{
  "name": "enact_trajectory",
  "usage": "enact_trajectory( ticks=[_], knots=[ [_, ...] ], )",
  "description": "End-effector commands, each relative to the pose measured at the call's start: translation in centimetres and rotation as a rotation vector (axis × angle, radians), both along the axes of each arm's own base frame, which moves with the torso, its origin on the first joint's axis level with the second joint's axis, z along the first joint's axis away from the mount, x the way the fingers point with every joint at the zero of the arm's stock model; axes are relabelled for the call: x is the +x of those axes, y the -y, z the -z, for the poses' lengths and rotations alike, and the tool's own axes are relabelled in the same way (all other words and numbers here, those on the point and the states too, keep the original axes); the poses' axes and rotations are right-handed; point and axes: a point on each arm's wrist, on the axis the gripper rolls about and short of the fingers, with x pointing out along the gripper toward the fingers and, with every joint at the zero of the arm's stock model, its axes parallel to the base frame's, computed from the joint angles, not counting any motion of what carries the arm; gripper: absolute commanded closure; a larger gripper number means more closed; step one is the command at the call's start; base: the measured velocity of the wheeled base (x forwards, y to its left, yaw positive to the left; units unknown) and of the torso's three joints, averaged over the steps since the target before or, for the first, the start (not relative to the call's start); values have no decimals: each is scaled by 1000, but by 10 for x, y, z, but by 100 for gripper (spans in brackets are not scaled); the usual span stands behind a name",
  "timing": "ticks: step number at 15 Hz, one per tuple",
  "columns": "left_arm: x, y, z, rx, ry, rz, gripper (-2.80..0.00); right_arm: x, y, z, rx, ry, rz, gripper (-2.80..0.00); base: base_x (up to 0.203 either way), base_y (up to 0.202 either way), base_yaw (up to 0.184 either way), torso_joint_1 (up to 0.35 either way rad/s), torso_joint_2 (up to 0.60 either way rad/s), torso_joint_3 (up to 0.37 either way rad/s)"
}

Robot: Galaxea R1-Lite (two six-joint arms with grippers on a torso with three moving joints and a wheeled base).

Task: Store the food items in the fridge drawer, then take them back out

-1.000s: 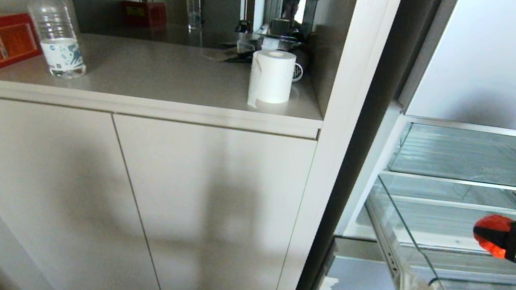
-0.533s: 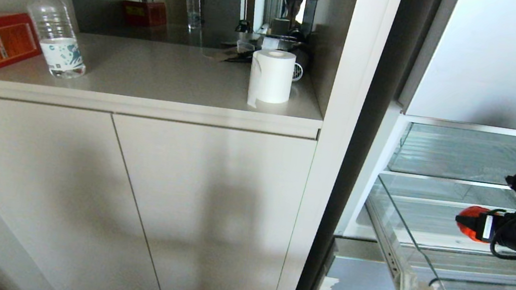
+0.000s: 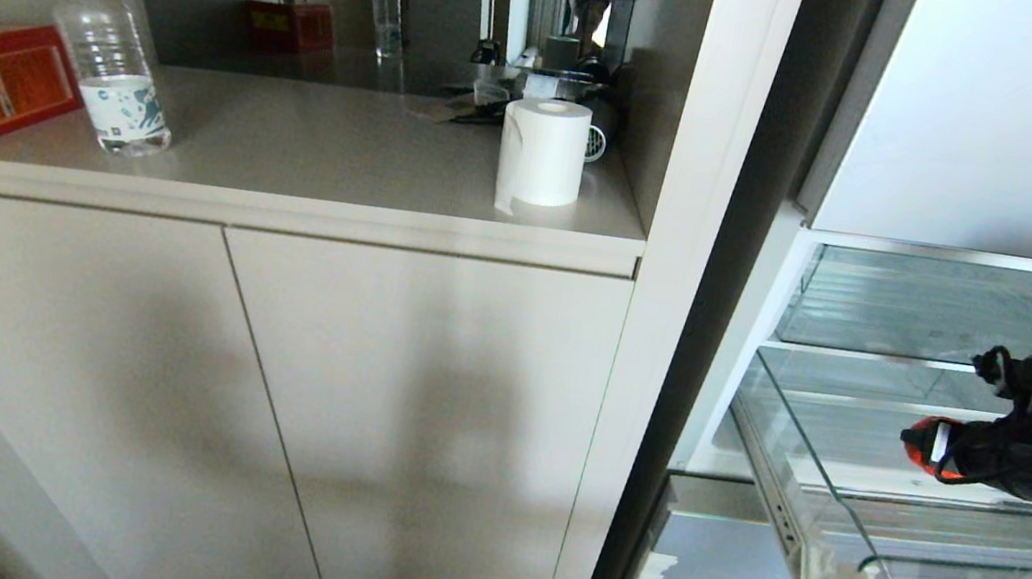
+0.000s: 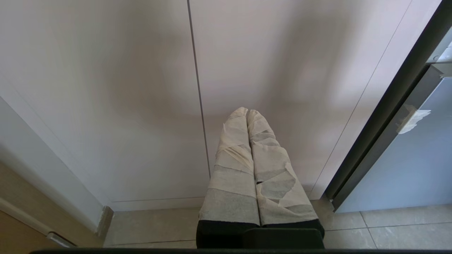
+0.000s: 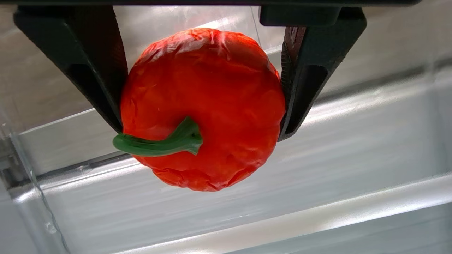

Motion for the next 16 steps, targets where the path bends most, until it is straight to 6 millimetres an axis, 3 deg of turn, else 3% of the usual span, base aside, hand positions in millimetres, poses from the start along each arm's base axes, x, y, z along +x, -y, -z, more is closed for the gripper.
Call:
enact_trajectory(
  ticks=[1, 9, 10, 16],
  knots=[
    [0, 0, 0, 0, 0, 0, 0, 13, 4, 15, 13, -20, 22, 0, 0, 0, 0, 0, 0, 0],
    [0, 0, 0, 0, 0, 0, 0, 28, 8, 24, 56, -1, 55, 0, 0, 0, 0, 0, 0, 0],
    [0, 0, 0, 0, 0, 0, 0, 29, 9, 24, 55, 1, 58, -280, 0, 0, 0, 0, 0, 0],
    [0, 0, 0, 0, 0, 0, 0, 31, 10, 21, 40, 8, 77, -280, 0, 0, 0, 0, 0, 0]
  ],
)
